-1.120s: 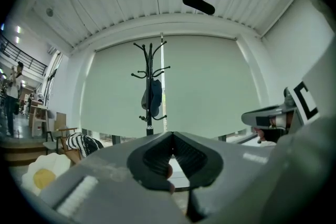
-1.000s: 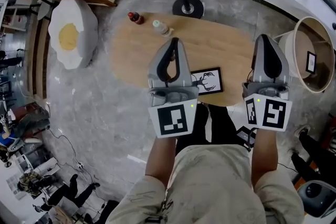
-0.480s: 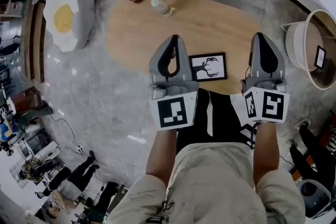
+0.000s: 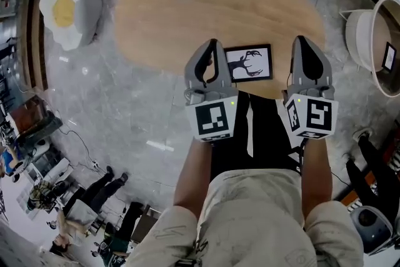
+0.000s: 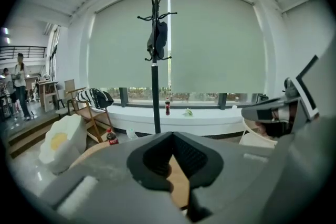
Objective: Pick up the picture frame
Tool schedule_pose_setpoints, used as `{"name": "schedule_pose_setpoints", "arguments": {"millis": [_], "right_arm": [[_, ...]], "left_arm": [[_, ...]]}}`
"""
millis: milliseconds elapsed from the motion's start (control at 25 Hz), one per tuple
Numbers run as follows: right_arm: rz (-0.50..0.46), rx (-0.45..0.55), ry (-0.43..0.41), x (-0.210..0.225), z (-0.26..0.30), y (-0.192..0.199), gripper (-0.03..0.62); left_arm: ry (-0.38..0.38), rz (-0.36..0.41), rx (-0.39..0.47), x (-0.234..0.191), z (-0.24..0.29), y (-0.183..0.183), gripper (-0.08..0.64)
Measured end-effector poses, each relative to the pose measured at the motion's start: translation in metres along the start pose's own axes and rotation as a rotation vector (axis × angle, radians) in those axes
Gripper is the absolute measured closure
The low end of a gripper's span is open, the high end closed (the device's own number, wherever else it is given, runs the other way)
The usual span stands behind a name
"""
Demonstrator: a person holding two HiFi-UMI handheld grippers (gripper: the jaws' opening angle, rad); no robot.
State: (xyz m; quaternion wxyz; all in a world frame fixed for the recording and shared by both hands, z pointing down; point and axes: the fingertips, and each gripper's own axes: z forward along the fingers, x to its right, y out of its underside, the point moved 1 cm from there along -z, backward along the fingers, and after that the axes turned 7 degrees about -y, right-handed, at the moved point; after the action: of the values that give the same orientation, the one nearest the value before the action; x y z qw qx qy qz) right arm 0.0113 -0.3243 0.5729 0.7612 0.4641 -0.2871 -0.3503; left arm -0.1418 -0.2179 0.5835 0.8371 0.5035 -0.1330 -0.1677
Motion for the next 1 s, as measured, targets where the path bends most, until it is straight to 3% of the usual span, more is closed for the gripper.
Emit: {"name": "schedule_pose_setpoints", "arguments": {"millis": [520,1000], "right_arm": [[0.046,-0.200,-0.027,-0.006,0.020,0.117,0.591],[0.109,-0.370,-0.044,-0.007,0.034,0.215,0.589]], "left_arm": [[0.042,-0.012,-0.160,0.006,0.022,0.101,0.554],[0.026,-0.031,-0.350,0.009,0.035,0.212,0.554]]}}
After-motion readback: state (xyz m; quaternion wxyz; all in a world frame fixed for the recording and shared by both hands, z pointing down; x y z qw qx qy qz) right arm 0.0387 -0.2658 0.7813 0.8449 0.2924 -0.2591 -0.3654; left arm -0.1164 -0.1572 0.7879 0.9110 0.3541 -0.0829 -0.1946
